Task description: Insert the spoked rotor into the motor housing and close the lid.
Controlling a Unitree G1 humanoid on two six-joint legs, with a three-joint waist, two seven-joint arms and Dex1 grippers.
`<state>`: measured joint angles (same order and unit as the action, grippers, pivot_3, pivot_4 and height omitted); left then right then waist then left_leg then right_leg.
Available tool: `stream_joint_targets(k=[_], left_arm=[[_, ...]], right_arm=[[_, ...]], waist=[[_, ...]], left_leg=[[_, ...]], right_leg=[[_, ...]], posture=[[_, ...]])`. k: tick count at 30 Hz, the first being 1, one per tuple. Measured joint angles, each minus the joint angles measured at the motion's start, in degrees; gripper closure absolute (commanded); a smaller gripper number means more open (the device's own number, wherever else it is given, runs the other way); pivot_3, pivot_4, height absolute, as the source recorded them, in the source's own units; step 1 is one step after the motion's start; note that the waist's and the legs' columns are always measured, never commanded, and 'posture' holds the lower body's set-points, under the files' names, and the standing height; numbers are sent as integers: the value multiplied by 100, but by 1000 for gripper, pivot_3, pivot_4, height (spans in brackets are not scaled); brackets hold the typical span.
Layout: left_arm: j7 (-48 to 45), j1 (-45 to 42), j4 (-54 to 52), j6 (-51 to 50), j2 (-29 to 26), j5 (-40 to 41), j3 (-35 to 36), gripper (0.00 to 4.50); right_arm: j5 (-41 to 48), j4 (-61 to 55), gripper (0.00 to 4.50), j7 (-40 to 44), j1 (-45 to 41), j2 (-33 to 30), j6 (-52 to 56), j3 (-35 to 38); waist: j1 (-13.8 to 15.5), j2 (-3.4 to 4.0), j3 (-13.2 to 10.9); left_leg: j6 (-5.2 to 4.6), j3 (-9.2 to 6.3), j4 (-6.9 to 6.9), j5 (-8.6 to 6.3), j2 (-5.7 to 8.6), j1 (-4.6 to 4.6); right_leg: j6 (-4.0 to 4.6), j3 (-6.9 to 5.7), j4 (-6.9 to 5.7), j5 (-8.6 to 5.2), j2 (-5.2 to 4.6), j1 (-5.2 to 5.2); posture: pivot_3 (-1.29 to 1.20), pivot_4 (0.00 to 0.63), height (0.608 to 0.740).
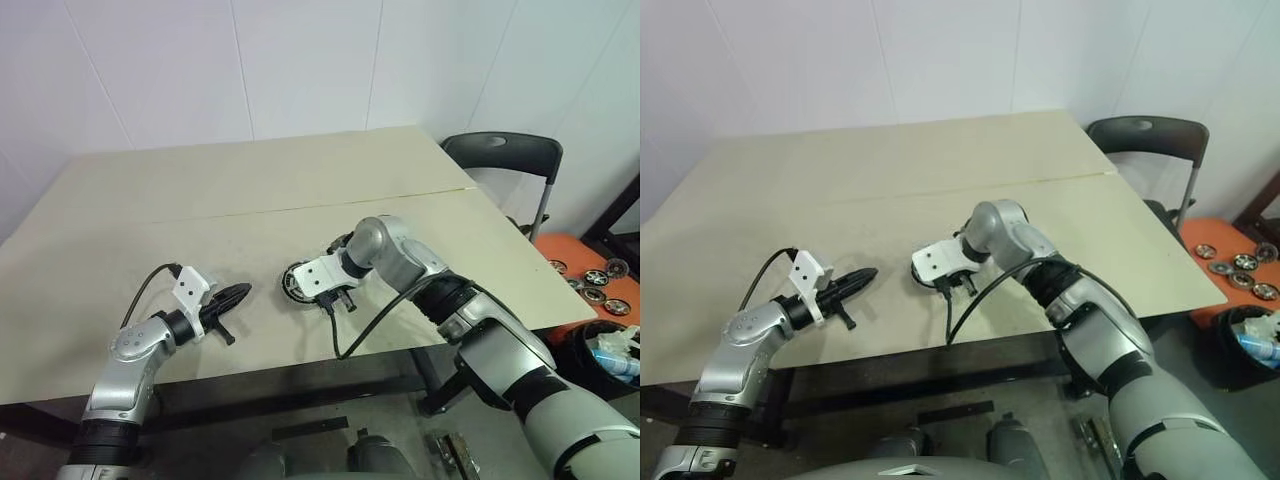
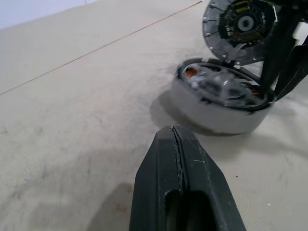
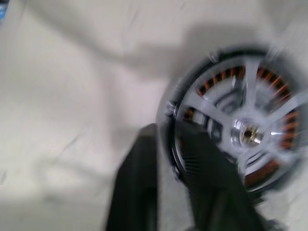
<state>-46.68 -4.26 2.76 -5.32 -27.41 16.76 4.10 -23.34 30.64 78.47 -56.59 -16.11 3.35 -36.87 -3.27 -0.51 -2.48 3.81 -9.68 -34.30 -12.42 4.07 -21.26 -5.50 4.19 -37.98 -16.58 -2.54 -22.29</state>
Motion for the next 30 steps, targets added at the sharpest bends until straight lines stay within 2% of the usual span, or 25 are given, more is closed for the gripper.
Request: stream_joint_targets(k=[3,8,13,17,19,21,27,28,30], left_arm=[[-9,-5,7,8,-6,-7,-4,4500],[-62,-100,222,120,-5,-59,-59,4500],[-98,-211,560,341,31,-138,-110,4500],[-124,-270,747,493,75,-182,-152,4500],[-125,-272,847,537,82,-198,-153,4500],[-126,-287,870,591,111,-202,-153,4500],[-158,-343,872,603,172,-179,-151,4500],[-159,-343,872,604,171,-176,-147,4500],[-160,-359,872,606,172,-168,-146,4500]], right_arm=[[82,23,1845,34,-101,3,-34,34],[476,124,1845,257,-307,31,6,249],[1126,387,1845,150,-845,360,315,906],[1252,1154,2715,-622,-1590,506,335,1366],[1256,1598,2646,-1003,-1789,500,271,1542],[1257,1997,2258,-1347,-1900,480,219,1684],[1221,2830,207,-2066,-2136,-14,102,2008],[1181,2929,28,-2184,-2144,-150,67,2031],[1017,3167,28,-2477,-2144,-430,-19,2025]], waist=[[34,0,0],[76,1,-1],[67,4,-2],[90,2,-2],[99,2,-1],[96,3,-2],[81,4,-2],[80,4,-2],[85,4,-2]], left_leg=[[0,0,0,0,6,-4],[0,-2,0,0,6,-6],[0,-4,0,0,4,-6],[0,-4,0,0,8,-5],[0,-3,1,0,11,-6],[0,-2,1,0,11,-10],[0,0,9,0,10,-15],[0,2,9,0,10,-16],[0,7,9,0,11,-16]], right_leg=[[-1,-1,4,0,-2,0],[-1,-4,5,0,-1,-2],[0,-3,1,0,0,-6],[1,-5,3,0,-2,-6],[1,-6,7,0,-4,-5],[1,-5,7,0,-5,-5],[1,-2,7,0,-5,-14],[1,-2,7,0,-5,-14],[1,-2,7,0,-5,-13]], posture=[[0,0,740],[0,0,740],[0,0,740],[0,0,740],[0,0,740],[0,0,740],[0,0,740],[0,0,740],[0,0,740]])
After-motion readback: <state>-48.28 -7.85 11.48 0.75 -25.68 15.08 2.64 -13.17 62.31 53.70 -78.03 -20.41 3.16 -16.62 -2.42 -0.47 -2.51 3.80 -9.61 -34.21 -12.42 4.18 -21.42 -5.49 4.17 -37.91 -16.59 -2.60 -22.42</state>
